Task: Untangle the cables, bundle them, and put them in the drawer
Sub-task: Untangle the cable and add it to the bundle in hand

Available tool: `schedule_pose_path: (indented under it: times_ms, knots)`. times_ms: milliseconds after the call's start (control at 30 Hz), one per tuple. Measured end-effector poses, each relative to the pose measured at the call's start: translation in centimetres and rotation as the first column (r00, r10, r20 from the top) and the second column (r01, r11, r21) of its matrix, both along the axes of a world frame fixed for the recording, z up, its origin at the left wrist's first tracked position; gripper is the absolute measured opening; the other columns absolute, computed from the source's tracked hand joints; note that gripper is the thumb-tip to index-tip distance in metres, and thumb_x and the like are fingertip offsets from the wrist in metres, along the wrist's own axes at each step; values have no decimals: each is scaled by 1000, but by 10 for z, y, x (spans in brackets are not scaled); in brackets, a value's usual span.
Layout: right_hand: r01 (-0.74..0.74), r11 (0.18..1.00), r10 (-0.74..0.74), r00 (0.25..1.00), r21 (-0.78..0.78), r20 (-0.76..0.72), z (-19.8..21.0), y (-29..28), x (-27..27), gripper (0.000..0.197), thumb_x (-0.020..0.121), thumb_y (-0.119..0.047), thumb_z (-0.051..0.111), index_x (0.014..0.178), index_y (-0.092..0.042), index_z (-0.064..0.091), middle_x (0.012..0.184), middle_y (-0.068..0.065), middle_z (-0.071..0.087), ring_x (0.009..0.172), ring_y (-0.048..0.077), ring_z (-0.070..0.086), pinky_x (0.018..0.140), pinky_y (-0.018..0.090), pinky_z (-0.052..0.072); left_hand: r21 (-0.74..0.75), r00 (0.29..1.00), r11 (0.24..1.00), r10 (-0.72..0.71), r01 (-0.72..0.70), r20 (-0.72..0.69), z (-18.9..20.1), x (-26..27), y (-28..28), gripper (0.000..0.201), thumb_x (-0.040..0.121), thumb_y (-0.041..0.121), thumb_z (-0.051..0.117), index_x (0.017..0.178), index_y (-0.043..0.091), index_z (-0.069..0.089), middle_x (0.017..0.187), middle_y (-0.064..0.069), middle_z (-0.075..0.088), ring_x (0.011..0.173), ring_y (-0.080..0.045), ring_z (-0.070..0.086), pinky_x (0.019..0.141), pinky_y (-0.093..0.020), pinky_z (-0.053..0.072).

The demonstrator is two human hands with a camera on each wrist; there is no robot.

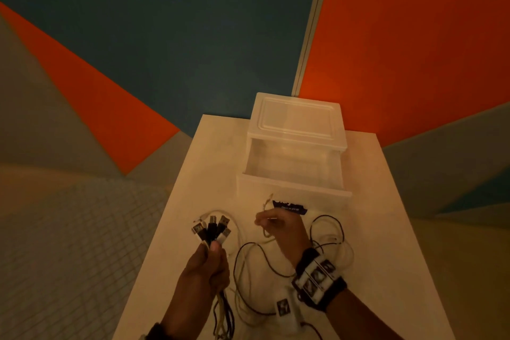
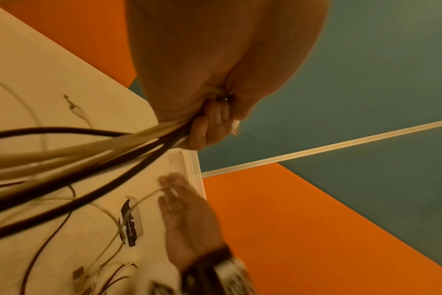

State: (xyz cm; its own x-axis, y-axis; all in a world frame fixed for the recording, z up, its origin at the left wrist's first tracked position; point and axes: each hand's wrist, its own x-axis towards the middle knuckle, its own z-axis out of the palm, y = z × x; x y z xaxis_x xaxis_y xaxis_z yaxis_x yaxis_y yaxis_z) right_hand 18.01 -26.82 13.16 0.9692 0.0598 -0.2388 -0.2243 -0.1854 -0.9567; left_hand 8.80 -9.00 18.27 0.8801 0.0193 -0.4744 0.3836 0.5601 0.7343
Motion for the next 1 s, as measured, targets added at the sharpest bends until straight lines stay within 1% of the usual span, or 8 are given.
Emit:
schedule_pose_path:
  times_ms: [233, 333, 467, 567, 700, 833, 900, 1000]
  knots:
    - [86, 947, -120, 989, 311, 91, 70, -12, -65, 21, 85, 9, 62, 102, 0, 55, 88, 18, 73, 83, 31, 70, 80, 38, 58, -23, 999, 1000, -18, 18, 31, 5, 17, -37, 20, 94, 20, 45, 95, 1, 51, 61, 0, 33, 50, -10, 27, 44, -22, 26]
    - [39, 983, -72, 981, 181, 180, 84, -8, -83, 20, 87, 6, 60, 97, -11, 64, 90, 7, 74, 84, 21, 72, 79, 28, 57, -41, 998, 998, -50, 51, 42, 7, 17, -51, 34, 83, 34, 53, 95, 3, 55, 59, 0, 39, 50, -11, 30, 49, -27, 25]
    - [-8, 993, 51, 930, -119, 364, 81, -1, -94, 31, 90, 0, 56, 100, -28, 68, 93, -15, 70, 85, 3, 68, 77, 19, 54, 77, 993, 993, -95, 89, 73, 8, 13, -62, 33, 79, 37, 56, 97, 9, 61, 60, -3, 42, 53, -14, 37, 55, -33, 27]
    - [22, 984, 62, 892, -179, 447, 72, -1, -97, 34, 89, -3, 57, 102, -33, 68, 95, -12, 62, 75, 4, 67, 68, 27, 56, 145, 992, 986, -99, 87, 78, 5, 12, -65, 41, 80, 32, 57, 113, 8, 61, 65, -9, 50, 61, -22, 47, 61, -36, 36]
    - [33, 990, 31, 902, -140, 431, 65, 0, -101, 33, 87, -9, 61, 102, -39, 66, 89, -12, 53, 71, 7, 67, 64, 31, 58, 210, 989, 974, -112, 89, 101, 7, 10, -66, 18, 95, 17, 49, 105, 9, 63, 66, -8, 60, 64, -20, 61, 60, -33, 51]
    - [-70, 997, 62, 974, 27, 216, 58, -7, -100, 29, 84, -20, 68, 107, -31, 55, 92, -5, 59, 68, 20, 69, 67, 37, 57, 206, 991, 978, -54, 28, 121, 10, 12, -61, 26, 91, 26, 48, 90, 2, 55, 64, -7, 52, 51, -18, 46, 48, -32, 40]
    - [-133, 991, 131, 971, -1, 200, 49, -14, -99, 21, 86, -36, 63, 105, -30, 57, 91, -3, 61, 70, 18, 66, 69, 33, 56, 164, 988, 986, 8, -33, 151, 17, 14, -57, 24, 96, 21, 43, 84, 2, 50, 59, -5, 46, 53, -20, 42, 53, -33, 36]
    - [-144, 976, 186, 940, -162, 286, 34, -21, -100, 33, 90, -52, 44, 104, -29, 61, 95, -5, 56, 81, 7, 60, 77, 15, 46, 88, 984, 992, 72, -87, 164, 25, 16, -48, 24, 99, 16, 40, 78, 5, 44, 58, -1, 35, 50, -18, 35, 60, -37, 38]
